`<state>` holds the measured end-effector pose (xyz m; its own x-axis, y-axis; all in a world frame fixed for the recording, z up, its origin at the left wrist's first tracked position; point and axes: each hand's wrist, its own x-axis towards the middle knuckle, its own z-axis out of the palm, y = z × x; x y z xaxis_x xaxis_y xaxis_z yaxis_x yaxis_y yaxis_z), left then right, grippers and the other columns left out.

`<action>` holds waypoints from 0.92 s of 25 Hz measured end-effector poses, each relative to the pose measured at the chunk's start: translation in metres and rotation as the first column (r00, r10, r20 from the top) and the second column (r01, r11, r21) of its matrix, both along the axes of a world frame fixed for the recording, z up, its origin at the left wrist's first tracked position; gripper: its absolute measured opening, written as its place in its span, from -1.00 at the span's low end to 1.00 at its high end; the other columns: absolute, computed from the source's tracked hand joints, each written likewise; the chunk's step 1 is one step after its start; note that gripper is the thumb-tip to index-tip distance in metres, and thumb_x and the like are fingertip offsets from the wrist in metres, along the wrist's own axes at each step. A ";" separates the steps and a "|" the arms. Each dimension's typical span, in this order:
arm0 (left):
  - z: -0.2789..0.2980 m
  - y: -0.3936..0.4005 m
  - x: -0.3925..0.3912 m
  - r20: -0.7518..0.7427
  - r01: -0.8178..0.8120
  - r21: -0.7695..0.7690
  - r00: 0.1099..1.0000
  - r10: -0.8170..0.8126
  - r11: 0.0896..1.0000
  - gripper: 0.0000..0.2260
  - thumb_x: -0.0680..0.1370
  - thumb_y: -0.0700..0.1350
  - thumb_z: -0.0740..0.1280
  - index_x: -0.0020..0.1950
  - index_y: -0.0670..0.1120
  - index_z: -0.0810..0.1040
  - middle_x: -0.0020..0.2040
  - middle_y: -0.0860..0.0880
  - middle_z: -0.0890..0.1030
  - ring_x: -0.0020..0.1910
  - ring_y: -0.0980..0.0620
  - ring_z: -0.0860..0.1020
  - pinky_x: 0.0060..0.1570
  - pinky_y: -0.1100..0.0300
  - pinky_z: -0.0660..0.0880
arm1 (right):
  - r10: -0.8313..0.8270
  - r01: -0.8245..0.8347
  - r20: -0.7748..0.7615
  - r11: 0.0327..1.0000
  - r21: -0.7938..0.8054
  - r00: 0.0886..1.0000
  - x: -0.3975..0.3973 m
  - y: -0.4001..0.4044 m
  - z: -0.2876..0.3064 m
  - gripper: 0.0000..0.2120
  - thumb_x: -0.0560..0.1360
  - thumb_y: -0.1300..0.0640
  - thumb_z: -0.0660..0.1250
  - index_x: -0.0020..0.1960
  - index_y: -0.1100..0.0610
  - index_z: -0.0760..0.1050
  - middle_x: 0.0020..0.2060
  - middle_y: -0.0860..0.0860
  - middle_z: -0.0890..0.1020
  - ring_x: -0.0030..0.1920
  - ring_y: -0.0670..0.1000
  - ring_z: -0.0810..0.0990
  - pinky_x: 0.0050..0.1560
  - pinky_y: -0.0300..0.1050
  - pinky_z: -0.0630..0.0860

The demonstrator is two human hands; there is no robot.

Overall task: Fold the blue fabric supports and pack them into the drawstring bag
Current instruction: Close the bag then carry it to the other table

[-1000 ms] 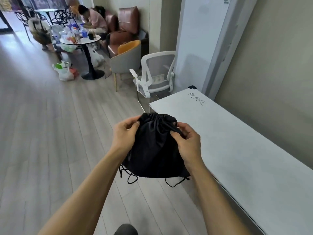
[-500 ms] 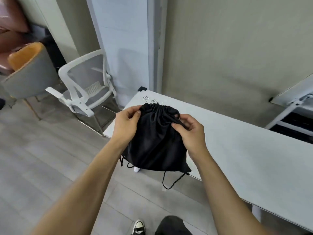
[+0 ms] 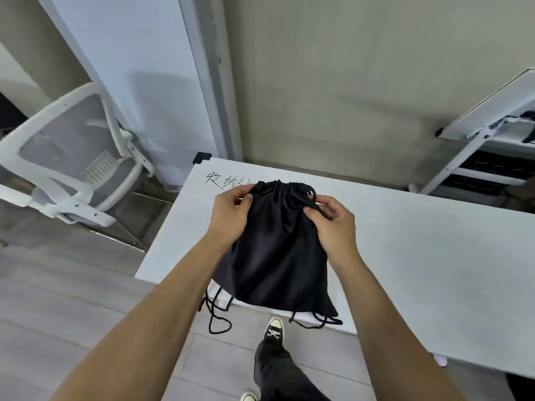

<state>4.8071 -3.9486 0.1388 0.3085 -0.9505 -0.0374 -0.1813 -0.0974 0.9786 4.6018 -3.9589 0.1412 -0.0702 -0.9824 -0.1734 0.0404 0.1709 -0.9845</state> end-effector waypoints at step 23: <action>-0.150 -0.032 0.009 0.554 0.326 0.520 0.574 -0.602 0.789 -0.55 0.67 -0.02 0.14 0.58 0.00 0.25 0.62 -0.02 0.17 0.59 -0.12 0.12 0.52 -0.10 0.18 | -0.094 0.261 -0.537 0.934 0.243 0.838 -0.026 -0.070 -0.131 -0.74 0.61 0.05 0.18 0.30 -0.04 0.41 0.03 -0.02 0.59 0.03 0.03 0.58 0.08 -0.02 0.52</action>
<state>4.8161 -3.9803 -0.0114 -0.1046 -0.9317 -0.3478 -0.8707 -0.0832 0.4848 4.5759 -4.0287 0.0104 -0.3982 -0.8514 -0.3414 -0.3927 0.4946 -0.7754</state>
